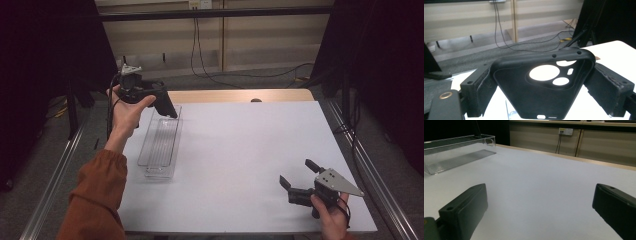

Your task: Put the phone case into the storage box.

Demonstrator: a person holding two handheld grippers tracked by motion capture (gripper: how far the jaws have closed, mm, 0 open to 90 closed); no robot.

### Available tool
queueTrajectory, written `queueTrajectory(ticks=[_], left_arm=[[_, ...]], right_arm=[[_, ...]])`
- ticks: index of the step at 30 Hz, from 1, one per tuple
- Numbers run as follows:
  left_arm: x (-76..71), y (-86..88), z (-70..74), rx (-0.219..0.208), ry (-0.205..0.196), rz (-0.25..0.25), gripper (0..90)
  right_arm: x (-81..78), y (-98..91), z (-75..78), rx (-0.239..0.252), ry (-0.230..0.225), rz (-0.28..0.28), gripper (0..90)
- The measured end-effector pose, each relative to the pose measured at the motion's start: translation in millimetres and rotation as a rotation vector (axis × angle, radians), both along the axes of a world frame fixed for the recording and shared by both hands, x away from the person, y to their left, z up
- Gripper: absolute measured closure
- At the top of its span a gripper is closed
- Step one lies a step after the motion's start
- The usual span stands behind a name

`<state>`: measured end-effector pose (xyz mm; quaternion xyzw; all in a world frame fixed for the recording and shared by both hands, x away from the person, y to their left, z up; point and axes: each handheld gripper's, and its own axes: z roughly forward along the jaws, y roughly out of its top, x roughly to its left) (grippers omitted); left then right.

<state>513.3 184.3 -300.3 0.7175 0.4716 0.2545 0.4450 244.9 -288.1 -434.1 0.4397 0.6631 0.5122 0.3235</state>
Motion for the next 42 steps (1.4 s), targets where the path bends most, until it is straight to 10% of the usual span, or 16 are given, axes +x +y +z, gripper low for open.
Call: queueTrajectory(ticks=[15,42], left_arm=[[15.1,-11.8,-22.9,0.028,0.028,0.097,13.5],[30.9,-21.9,-50.7,0.093,0.002,0.054,13.4]], right_arm=[[-0.5,1.3,-1.0,0.001,0.005,0.011,0.0],[-0.6,1.3,-1.9,-0.003,0.009,0.018,0.0]])
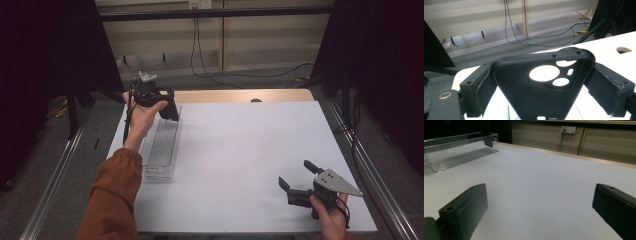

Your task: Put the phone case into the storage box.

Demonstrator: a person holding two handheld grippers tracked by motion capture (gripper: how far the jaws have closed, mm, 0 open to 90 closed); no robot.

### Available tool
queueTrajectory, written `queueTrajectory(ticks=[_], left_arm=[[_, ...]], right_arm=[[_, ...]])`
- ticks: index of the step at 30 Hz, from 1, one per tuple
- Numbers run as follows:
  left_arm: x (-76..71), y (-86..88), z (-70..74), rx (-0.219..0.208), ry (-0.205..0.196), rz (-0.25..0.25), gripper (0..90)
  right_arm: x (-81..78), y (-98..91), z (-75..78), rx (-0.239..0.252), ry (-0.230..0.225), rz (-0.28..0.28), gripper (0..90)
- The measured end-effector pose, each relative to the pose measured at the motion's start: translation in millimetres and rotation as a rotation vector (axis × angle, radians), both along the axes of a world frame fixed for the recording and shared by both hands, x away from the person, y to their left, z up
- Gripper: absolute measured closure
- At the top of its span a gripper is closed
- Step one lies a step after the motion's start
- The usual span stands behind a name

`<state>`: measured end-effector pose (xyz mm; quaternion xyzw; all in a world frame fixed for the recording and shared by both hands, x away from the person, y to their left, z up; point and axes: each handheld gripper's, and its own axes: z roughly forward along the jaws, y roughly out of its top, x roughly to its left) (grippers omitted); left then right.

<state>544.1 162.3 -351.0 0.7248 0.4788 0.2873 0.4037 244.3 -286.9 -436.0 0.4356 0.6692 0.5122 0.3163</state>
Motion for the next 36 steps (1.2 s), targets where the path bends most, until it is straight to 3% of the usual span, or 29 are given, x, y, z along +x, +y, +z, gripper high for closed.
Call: queueTrajectory(ticks=[20,24,27,36], left_arm=[[7.3,1.9,-11.6,0.013,0.013,0.022,12.6],[9.0,1.9,-12.1,-0.004,0.022,0.025,12.1],[9.7,-1.8,-12.8,0.007,0.028,0.013,12.2],[17.3,-3.2,-17.8,-0.012,0.024,0.04,11.6]], right_arm=[[-0.5,-0.3,0.0,0.002,0.0,-0.001,0.0],[-0.4,-0.1,-0.3,0.001,0.002,0.003,0.0],[-0.5,0.2,-0.3,0.002,0.003,0.003,0.0],[-0.4,0.1,-0.5,0.004,0.005,0.004,0.0]])
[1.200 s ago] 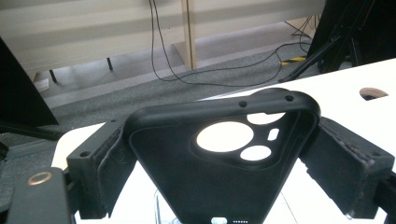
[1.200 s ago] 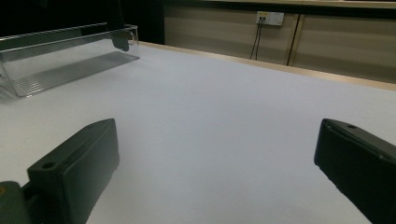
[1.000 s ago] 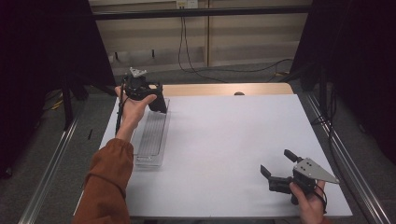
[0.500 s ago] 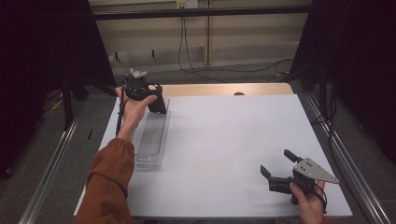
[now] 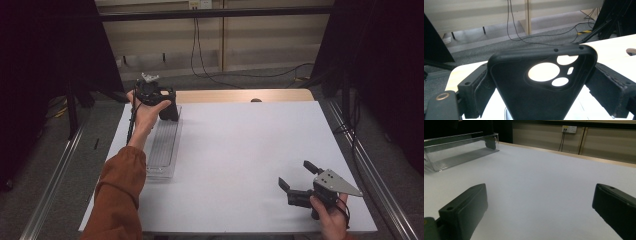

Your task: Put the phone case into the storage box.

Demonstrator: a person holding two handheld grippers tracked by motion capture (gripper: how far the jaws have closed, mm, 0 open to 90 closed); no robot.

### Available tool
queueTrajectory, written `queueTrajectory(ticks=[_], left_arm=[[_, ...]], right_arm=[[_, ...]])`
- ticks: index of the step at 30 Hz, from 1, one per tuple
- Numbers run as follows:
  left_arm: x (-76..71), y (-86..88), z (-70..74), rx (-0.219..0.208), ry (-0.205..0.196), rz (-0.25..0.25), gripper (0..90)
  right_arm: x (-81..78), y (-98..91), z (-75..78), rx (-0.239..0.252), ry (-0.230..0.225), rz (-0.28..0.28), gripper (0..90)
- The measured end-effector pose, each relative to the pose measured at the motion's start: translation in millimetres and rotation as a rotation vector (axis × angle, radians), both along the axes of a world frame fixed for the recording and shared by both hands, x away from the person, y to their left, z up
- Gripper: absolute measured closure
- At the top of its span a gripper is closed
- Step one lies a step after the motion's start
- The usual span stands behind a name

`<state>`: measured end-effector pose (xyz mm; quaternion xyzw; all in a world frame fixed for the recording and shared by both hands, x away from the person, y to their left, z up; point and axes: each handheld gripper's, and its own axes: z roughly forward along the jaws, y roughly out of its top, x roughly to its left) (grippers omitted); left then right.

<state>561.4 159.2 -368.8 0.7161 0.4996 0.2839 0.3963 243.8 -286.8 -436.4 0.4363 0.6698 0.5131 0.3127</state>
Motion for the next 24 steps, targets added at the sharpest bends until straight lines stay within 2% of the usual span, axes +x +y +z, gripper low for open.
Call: queueTrajectory(ticks=[14,18,21,24], left_arm=[[4.7,-2.9,-1.5,0.0,-0.004,-0.009,11.2],[6.3,-1.9,-2.9,0.001,0.0,-0.034,9.8],[7.5,-1.0,-3.6,-0.01,0.001,-0.031,8.3],[7.8,-0.1,-3.2,-0.003,-0.002,-0.035,7.6]], right_arm=[[-0.1,-0.2,0.1,0.001,0.002,0.003,0.0],[-0.2,-0.5,0.1,0.002,0.002,0.003,0.0],[-0.2,-0.4,0.0,0.005,0.004,0.001,0.0],[0.1,-0.2,-0.3,0.004,0.003,0.002,0.0]])
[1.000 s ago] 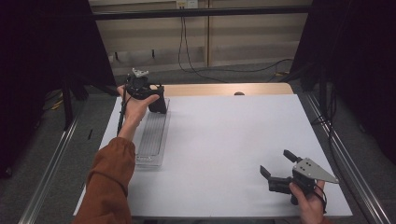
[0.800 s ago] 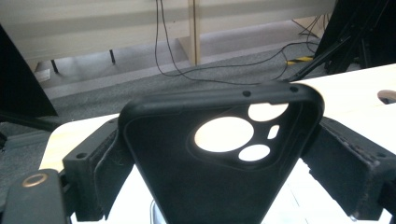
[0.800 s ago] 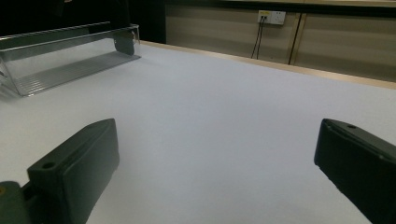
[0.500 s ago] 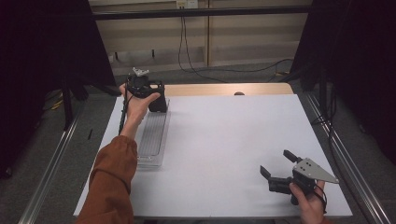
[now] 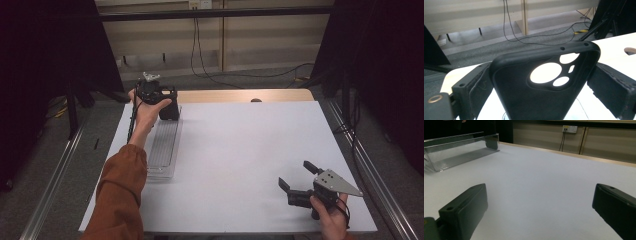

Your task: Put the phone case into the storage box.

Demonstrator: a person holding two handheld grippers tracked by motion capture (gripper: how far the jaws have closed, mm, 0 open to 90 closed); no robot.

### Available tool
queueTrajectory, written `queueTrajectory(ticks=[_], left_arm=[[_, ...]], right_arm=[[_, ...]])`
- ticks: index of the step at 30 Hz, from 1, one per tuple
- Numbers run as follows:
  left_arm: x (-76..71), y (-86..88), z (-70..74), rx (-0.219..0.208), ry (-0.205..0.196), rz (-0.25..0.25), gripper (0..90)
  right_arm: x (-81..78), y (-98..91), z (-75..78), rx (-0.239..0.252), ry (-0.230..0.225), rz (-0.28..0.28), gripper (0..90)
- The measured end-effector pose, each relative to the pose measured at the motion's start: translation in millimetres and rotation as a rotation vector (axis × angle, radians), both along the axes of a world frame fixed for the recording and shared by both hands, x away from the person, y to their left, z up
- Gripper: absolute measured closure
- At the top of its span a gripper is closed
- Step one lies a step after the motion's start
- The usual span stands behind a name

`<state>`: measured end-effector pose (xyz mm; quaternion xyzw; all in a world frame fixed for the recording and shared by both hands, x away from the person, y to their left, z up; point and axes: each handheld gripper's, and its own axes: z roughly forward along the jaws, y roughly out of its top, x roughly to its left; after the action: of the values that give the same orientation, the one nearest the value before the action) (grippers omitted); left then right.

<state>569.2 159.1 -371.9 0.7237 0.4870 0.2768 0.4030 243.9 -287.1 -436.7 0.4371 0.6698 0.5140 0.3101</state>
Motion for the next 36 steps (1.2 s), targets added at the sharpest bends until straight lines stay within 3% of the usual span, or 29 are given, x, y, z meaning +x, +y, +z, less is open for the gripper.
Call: queueTrajectory(ticks=[6,9,11,15,29,36], left_arm=[[1.1,2.1,0.5,-0.027,-0.018,-0.003,5.1],[1.4,2.6,0.8,-0.006,-0.042,-0.004,4.0],[1.7,2.7,1.1,-0.03,-0.057,-0.003,3.8],[1.8,2.6,2.1,-0.033,-0.078,-0.011,3.7],[-0.1,2.5,7.3,-0.075,-0.108,-0.03,3.5],[-0.6,2.0,10.9,-0.067,-0.143,-0.018,3.7]], right_arm=[[0.1,0.1,-0.2,0.0,0.0,0.002,0.0],[0.3,0.0,-0.6,0.002,0.002,0.003,0.0],[0.3,-0.2,-0.7,0.0,0.004,0.005,0.0],[0.5,0.0,-0.9,0.001,0.004,0.006,0.0],[0.3,0.1,-0.7,0.003,0.004,0.005,0.0],[0.4,0.1,-0.8,0.002,0.002,0.005,0.0]])
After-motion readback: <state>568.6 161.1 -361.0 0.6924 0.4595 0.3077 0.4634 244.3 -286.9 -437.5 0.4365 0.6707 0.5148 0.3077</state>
